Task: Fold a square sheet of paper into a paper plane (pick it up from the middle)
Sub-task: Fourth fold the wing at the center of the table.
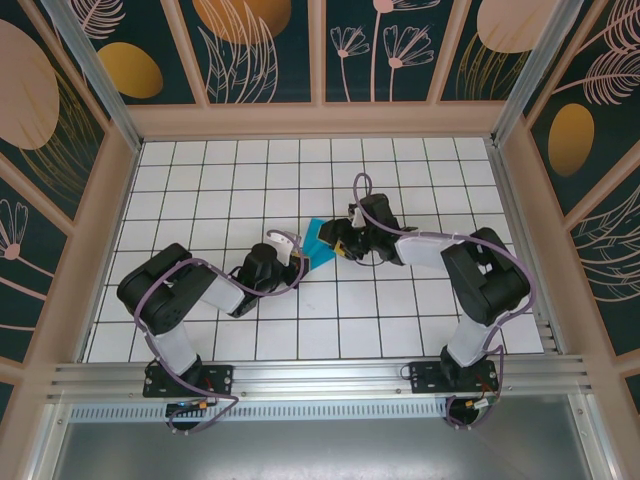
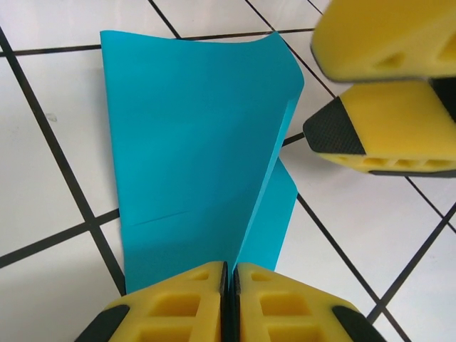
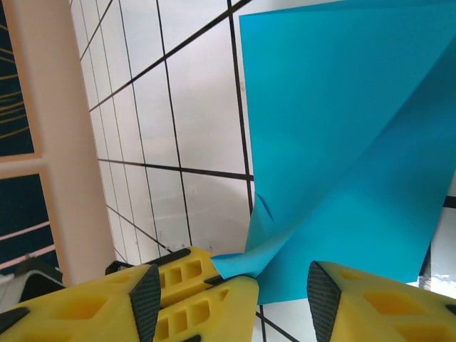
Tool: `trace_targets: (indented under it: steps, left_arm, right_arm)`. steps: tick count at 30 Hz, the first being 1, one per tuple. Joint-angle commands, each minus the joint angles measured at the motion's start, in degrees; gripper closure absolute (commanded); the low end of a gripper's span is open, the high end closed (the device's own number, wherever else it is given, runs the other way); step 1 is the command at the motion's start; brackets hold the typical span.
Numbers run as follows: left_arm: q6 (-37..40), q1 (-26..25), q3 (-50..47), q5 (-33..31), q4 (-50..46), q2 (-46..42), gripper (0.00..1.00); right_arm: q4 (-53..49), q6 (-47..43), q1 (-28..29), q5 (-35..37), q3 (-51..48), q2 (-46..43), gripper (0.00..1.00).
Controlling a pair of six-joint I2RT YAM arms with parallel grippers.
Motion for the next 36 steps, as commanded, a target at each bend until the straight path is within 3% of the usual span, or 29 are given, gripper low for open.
trace_targets:
  steps: [1, 11, 21, 30, 36]
  left_arm:
    - [-4.33, -0.35, -0.33, 1.35, 1.75, 0.31, 0.85]
    - [-5.82, -0.44, 0.14, 1.41, 0.98, -2.03, 0.85]
    - [-5.46, -0.41, 0.76, 1.19, 0.89, -1.53, 0.79]
    - [-5.22, -0.43, 2.28, 0.82, -0.75, -0.36, 0.61]
    - [-5.55, -0.37, 3.6, 0.42, -2.69, 0.61, 0.61]
  right_arm:
    - [5.79, -2.16, -0.2, -1.37, -2.23, -1.63, 0.44]
    - [7.55, -0.92, -0.2, -1.23, -2.2, 1.52, 0.65]
    - [5.79, -1.91, -0.13, -0.79, 1.58, 5.47, 0.65]
    - [5.28, -2.35, 0.23, -0.94, 2.75, 6.55, 0.64]
    - [5.7, -2.26, 0.4, -1.31, 2.62, 6.55, 0.64]
